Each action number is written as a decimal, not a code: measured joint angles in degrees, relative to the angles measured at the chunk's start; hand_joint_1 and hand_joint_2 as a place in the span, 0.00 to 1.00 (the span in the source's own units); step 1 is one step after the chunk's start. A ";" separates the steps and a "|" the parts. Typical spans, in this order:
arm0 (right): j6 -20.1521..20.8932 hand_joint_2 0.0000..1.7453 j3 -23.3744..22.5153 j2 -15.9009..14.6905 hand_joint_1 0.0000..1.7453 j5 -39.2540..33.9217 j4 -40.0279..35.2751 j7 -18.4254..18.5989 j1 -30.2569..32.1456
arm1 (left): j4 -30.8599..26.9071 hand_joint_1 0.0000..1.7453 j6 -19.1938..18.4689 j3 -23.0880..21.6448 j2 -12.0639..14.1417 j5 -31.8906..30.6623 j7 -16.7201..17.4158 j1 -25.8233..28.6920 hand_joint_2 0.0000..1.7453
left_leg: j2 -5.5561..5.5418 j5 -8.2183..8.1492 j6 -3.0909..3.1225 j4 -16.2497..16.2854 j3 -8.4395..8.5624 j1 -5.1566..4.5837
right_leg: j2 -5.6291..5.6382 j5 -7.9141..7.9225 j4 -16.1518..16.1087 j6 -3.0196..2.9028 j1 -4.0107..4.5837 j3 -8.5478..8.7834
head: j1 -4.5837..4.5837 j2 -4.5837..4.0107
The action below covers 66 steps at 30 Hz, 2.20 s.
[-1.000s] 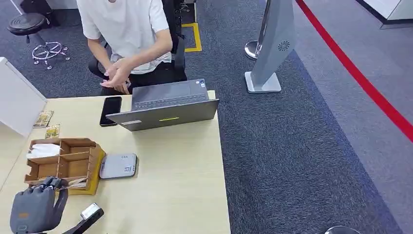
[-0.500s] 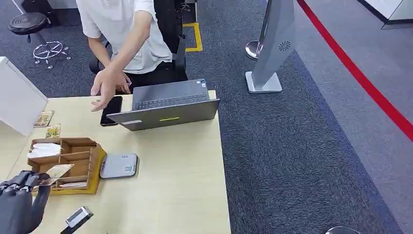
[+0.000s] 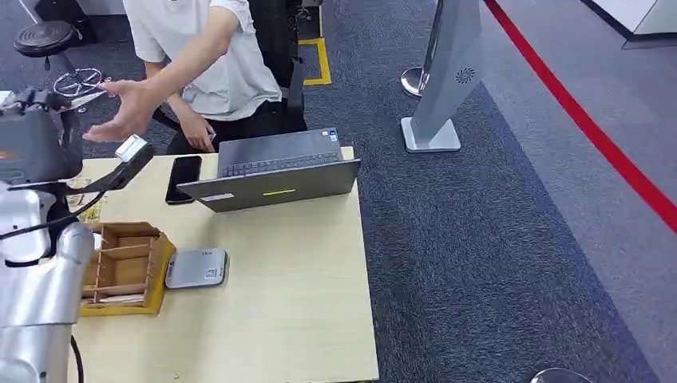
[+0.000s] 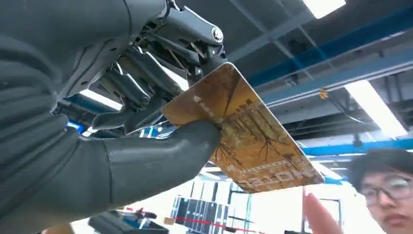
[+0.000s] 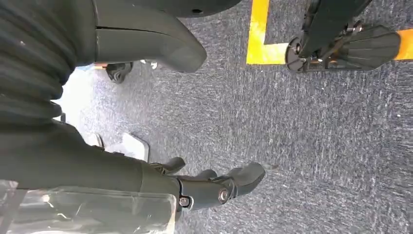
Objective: Pass the card to the sensor for recognition and then transmit it.
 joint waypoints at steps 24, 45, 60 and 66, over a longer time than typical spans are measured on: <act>0.00 1.00 1.29 0.28 0.00 0.79 0.09 0.02 0.07 | 17.04 0.00 0.83 -1.07 -4.24 2.84 -0.79 -7.56 1.00 | 0.13 -0.03 -0.01 -0.01 -0.20 0.02 | 0.11 -0.03 0.00 0.02 0.01 -0.24 | -0.07 0.02; -0.18 1.00 1.18 0.28 0.00 -0.24 0.09 -0.28 0.36 | 16.65 0.00 1.31 -1.07 -2.77 5.03 -2.67 -6.75 1.00 | 0.14 -0.03 -0.01 -0.01 -0.24 0.02 | 0.11 -0.03 0.00 0.02 0.01 -0.23 | -0.07 0.02; -1.09 1.00 -0.72 -0.11 0.00 -1.07 0.07 -1.49 2.42 | -6.00 0.00 1.51 12.84 14.87 19.85 -10.95 13.42 1.00 | 0.31 -0.12 -0.14 -0.15 -0.28 0.10 | 0.28 -0.25 0.05 0.01 0.05 -0.41 | -0.15 0.02; -1.14 1.00 -1.14 -0.48 0.00 -0.94 0.07 -1.53 2.32 | -10.52 0.00 1.51 20.89 17.93 21.35 -12.04 19.12 1.00 | 0.21 -0.13 -0.13 -0.15 -0.30 0.09 | 0.15 -0.24 0.03 0.02 0.05 -0.27 | -0.04 0.02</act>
